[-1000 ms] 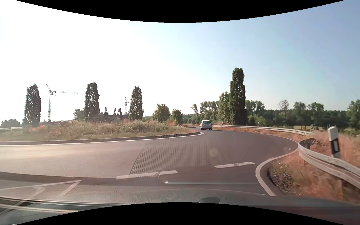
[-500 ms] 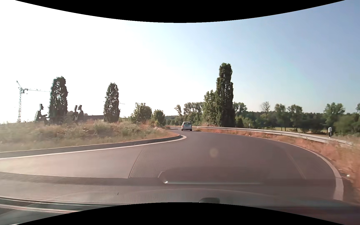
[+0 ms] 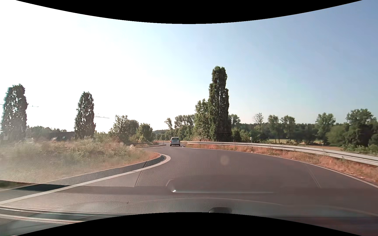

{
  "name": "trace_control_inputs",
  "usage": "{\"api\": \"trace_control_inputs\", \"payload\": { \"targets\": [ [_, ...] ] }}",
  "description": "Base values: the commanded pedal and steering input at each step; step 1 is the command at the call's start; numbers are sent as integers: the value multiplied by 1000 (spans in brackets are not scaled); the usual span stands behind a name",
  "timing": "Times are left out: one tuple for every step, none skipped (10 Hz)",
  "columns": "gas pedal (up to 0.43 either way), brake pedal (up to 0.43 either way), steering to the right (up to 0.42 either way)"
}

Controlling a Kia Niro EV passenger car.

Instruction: Follow the waypoints while adhering to traffic rules and regulations

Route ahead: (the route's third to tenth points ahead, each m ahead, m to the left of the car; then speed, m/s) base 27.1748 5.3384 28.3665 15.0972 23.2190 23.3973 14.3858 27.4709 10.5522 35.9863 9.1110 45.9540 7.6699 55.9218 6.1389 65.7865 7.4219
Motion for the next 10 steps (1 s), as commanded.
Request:
{"api": "trace_control_inputs", "payload": {
  "targets": [
    [0, 183, 92],
    [0, 171, 75],
    [0, 171, 61],
    [0, 171, 44],
    [0, 165, 21],
    [0, 165, -7],
    [0, 165, -30],
    [0, 159, -52],
    [0, 152, -74],
    [0, 152, -91]
  ]
}}
